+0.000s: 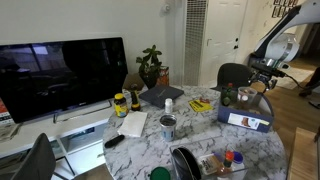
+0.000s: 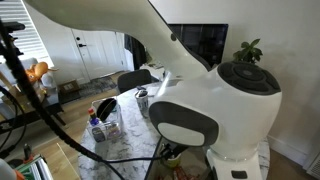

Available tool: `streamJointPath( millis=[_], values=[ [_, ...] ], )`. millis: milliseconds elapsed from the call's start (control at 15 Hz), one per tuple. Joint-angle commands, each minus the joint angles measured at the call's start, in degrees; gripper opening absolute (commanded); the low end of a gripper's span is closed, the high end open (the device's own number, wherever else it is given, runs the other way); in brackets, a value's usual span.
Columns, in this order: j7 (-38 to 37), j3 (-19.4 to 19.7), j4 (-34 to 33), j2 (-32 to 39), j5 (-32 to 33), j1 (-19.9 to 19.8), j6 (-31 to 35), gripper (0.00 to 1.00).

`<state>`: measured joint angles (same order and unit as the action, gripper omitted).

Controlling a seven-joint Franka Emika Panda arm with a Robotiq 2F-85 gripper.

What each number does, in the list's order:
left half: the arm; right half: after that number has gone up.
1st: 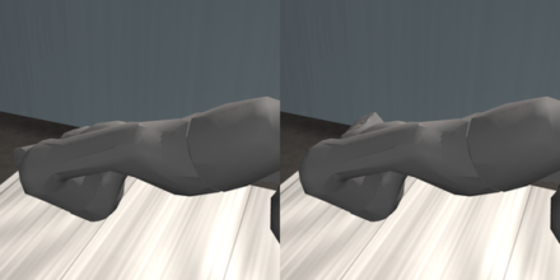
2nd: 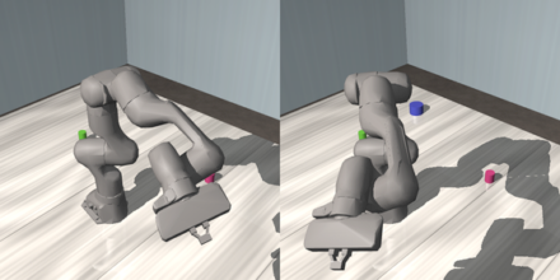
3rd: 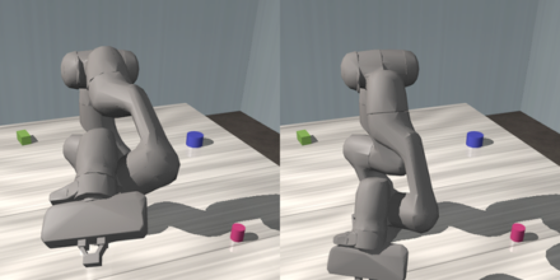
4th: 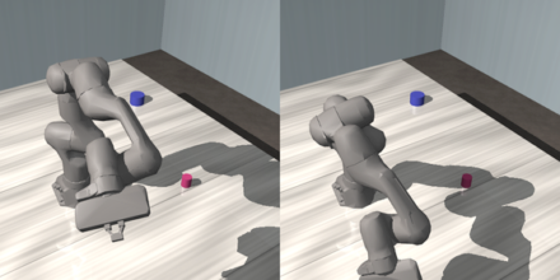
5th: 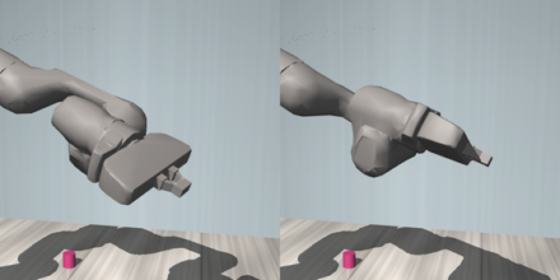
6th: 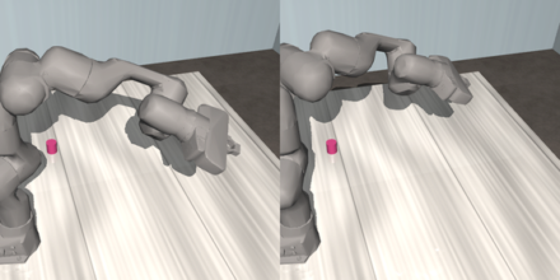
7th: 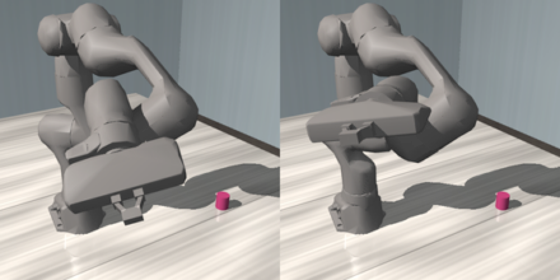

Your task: Take the plastic cup out of the box

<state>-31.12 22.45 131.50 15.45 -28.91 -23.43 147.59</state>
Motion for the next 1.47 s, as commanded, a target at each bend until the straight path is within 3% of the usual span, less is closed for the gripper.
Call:
streamJointPath(
  millis=[0, 67, 133, 400, 733, 933, 1400],
  values=[
    [-4.01, -0.05, -3.42, 6.14, -0.05, 0.77, 1.16, 0.83],
    [-4.79, -0.14, -4.27, 7.61, -0.05, 0.67, 0.67, 0.70],
    [-5.35, -0.27, -5.11, 8.96, -0.21, 0.53, 0.64, 0.70],
    [-6.76, -1.49, -7.76, 13.14, -1.77, -0.22, 1.33, 0.38],
    [-7.95, -1.20, -7.57, 12.33, -0.90, 0.26, 2.50, 0.02],
    [-7.72, -1.09, -6.90, 11.25, -0.29, 0.70, 2.54, 0.06],
    [-6.04, 2.64, -0.68, 3.36, 9.01, 2.81, -1.66, 0.06]
  ],
)
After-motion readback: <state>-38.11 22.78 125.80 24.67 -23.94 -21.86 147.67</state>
